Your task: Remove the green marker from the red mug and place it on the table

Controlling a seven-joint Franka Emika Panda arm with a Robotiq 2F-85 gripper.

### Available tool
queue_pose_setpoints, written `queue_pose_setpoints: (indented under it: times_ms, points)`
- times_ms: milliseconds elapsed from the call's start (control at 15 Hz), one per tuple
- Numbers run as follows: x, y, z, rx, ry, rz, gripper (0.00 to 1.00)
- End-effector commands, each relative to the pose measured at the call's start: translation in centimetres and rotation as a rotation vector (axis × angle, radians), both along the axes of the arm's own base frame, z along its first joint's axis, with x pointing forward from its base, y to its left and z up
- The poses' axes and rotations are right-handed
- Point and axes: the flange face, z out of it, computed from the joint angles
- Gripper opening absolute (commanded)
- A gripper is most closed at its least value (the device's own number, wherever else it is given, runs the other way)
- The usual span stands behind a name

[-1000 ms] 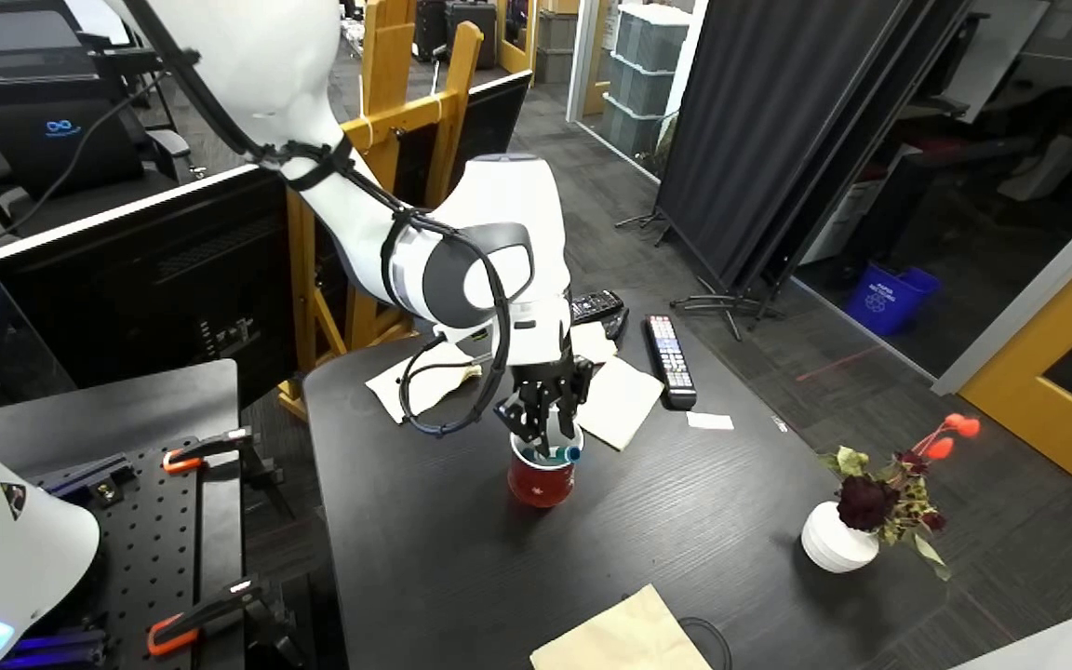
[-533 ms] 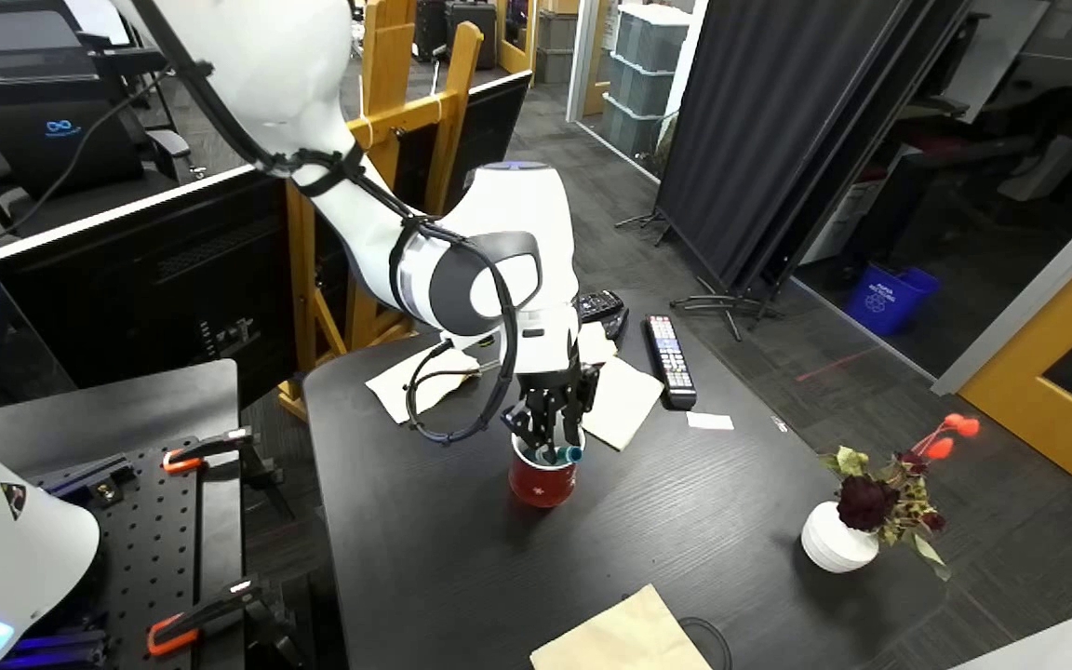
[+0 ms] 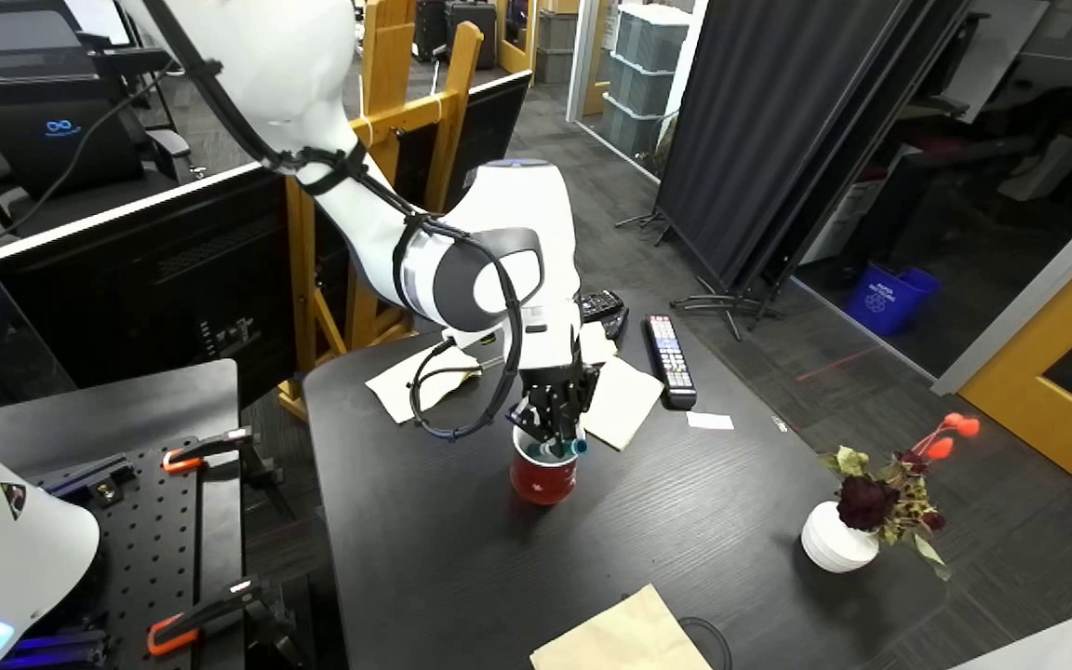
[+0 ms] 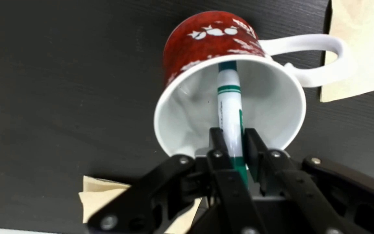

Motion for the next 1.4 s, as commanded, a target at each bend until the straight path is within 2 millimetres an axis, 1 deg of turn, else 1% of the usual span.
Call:
queue_pose_setpoints:
  times_ms: [0, 267, 600, 1000, 1333]
  points:
    - [-0.4, 0.8, 1.5, -0.023, 0.016, 0.015, 0.05]
    - [-1.0, 1.8, 3.1, -0.061, 0.001, 0.029, 0.05]
    - [-2.1, 2.9, 6.1, -0.117, -0.057, 0.042, 0.05]
    - [-4.5, 4.8, 9.9, -0.188, -0.150, 0.047, 0.05]
    - [-6.5, 7.3, 12.0, -0.208, -0.233, 0.067, 0.05]
